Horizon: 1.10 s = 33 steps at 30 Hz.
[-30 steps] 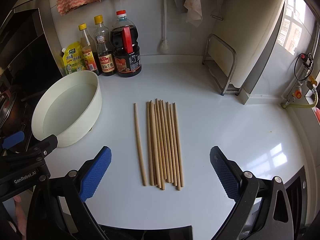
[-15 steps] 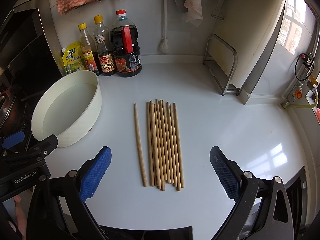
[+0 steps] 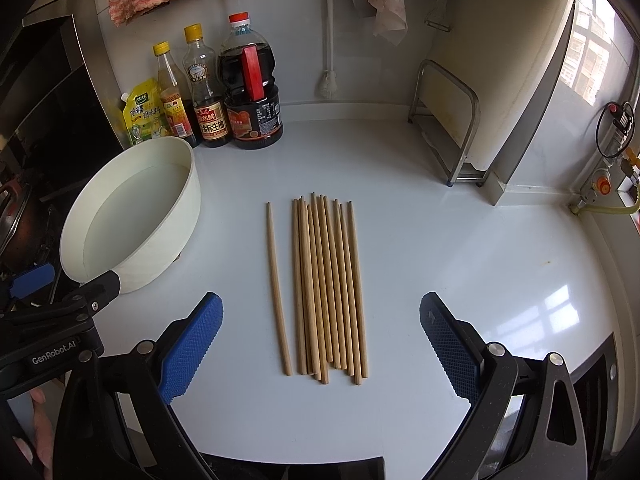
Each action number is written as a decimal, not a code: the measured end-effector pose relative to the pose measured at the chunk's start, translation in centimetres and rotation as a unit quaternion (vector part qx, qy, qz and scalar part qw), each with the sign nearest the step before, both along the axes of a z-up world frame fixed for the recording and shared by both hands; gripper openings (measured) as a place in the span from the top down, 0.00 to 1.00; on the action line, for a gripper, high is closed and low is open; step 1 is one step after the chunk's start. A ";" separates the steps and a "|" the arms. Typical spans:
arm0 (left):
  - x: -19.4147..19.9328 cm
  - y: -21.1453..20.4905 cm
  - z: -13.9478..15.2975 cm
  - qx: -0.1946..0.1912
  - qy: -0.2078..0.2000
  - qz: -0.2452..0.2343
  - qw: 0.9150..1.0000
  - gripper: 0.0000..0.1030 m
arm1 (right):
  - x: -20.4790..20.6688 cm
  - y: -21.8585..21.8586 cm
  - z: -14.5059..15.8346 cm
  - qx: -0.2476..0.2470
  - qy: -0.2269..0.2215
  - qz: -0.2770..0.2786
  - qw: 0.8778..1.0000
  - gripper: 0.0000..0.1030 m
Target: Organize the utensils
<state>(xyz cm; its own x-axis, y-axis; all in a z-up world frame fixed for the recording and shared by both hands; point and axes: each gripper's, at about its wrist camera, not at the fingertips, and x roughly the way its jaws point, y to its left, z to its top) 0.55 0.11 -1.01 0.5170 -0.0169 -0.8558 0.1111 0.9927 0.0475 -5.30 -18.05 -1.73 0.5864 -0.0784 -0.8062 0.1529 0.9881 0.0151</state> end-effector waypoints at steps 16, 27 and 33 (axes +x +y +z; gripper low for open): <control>2.4 -6.8 -5.4 -0.038 0.005 -0.018 0.999 0.06 | 3.1 -8.0 -8.0 0.009 0.043 0.003 0.999 0.08; 4.6 -7.5 -10.2 -0.030 0.048 0.015 0.998 0.06 | 6.5 -9.4 -12.4 -0.006 0.066 0.016 0.998 0.08; 5.3 -8.2 -11.7 -0.030 0.066 0.015 0.997 0.06 | 7.5 -9.5 -13.7 -0.019 0.073 0.017 0.997 0.08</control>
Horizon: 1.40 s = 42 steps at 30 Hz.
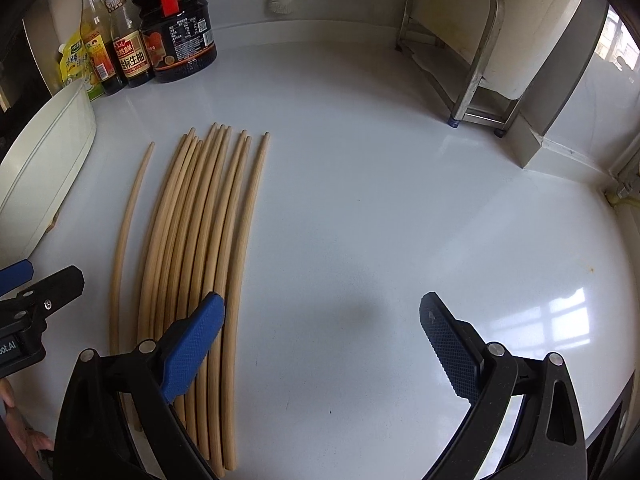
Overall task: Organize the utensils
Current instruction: 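Close the left tool on one wooden chopstick while the right tool grasps another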
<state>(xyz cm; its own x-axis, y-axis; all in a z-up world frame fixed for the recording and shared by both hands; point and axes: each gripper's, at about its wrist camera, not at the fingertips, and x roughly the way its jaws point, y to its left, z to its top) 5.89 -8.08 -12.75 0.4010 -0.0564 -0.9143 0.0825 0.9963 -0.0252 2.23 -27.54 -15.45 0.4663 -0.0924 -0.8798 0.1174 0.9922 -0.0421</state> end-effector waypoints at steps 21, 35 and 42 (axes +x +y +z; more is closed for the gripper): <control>0.2 -0.4 -1.6 0.013 0.000 0.010 1.000 0.06 | -0.3 0.5 -1.1 -0.015 0.001 0.018 1.000 0.09; 0.5 -1.8 -2.2 0.024 0.004 -0.001 1.000 0.06 | -0.4 0.0 -1.3 -0.014 0.000 0.016 1.000 0.09; 0.3 -1.6 -2.7 0.017 0.009 0.002 1.000 0.05 | -0.4 -0.1 -1.4 -0.014 -0.006 0.016 1.000 0.09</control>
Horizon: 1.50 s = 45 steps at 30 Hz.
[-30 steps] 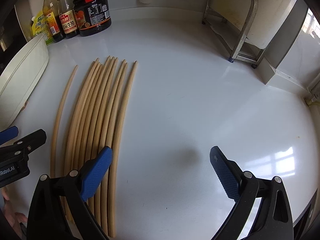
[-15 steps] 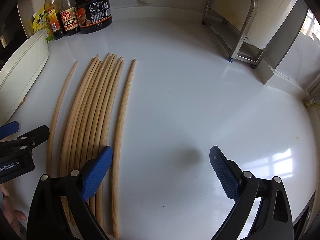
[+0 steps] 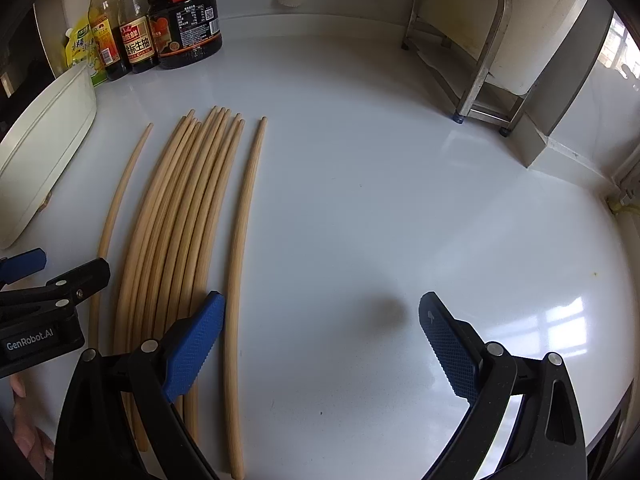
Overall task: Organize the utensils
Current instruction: 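Close the left tool on one wooden chopstick while the right tool grasps another, then carry both chopsticks into the white basin and open both tools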
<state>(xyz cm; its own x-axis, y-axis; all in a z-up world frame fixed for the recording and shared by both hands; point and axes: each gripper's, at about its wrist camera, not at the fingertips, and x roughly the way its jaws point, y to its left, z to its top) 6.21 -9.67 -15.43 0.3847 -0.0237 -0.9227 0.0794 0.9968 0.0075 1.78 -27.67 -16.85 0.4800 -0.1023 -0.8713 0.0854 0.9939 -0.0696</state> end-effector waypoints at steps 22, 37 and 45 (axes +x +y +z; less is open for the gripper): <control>-0.1 -0.7 1.5 -0.060 0.018 -0.060 0.996 0.93 | 0.4 2.2 1.0 0.040 0.009 0.064 0.997 0.94; 0.0 0.7 5.2 -0.089 0.006 -0.101 0.991 0.93 | -0.4 1.3 4.0 0.088 0.000 0.017 0.996 0.94; 0.1 1.7 6.7 -0.100 -0.003 -0.120 0.988 0.93 | -0.5 2.7 5.5 0.092 -0.013 0.003 0.996 0.94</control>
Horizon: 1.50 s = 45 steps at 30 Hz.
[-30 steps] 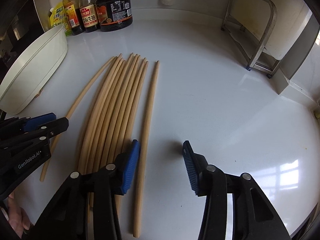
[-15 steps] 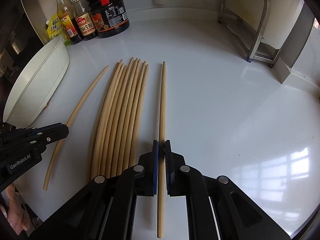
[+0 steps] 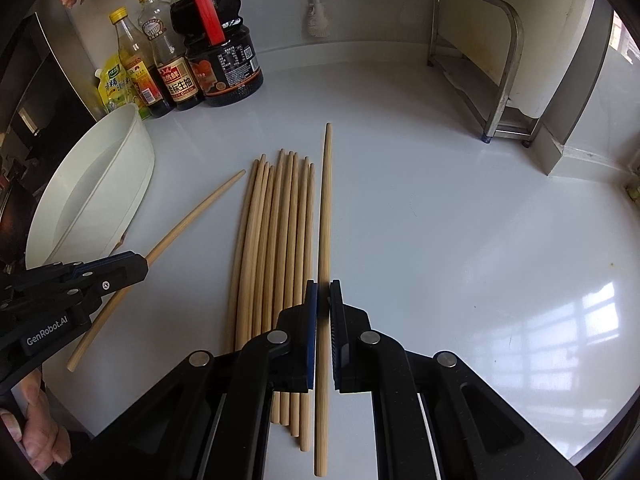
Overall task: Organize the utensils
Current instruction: 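Carry both chopsticks into the white basin and open both tools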
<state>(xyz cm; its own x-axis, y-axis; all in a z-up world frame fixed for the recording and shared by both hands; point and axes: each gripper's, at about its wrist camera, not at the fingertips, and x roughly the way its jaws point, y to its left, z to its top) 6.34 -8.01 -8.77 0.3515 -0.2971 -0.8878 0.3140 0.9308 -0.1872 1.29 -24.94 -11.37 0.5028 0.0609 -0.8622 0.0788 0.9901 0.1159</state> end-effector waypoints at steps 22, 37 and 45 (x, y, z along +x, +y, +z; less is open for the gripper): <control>1.8 10.6 9.3 -0.020 -0.103 0.064 0.992 0.93 | 3.5 10.0 7.5 0.016 -0.078 0.067 0.995 0.94; 9.3 22.9 5.5 0.017 -0.082 0.136 0.987 0.93 | 14.2 25.7 4.5 0.053 -0.029 0.145 0.988 0.94; 10.7 24.1 2.5 0.016 -0.052 0.129 0.990 0.93 | 16.5 27.0 0.9 0.061 0.034 0.127 0.989 0.94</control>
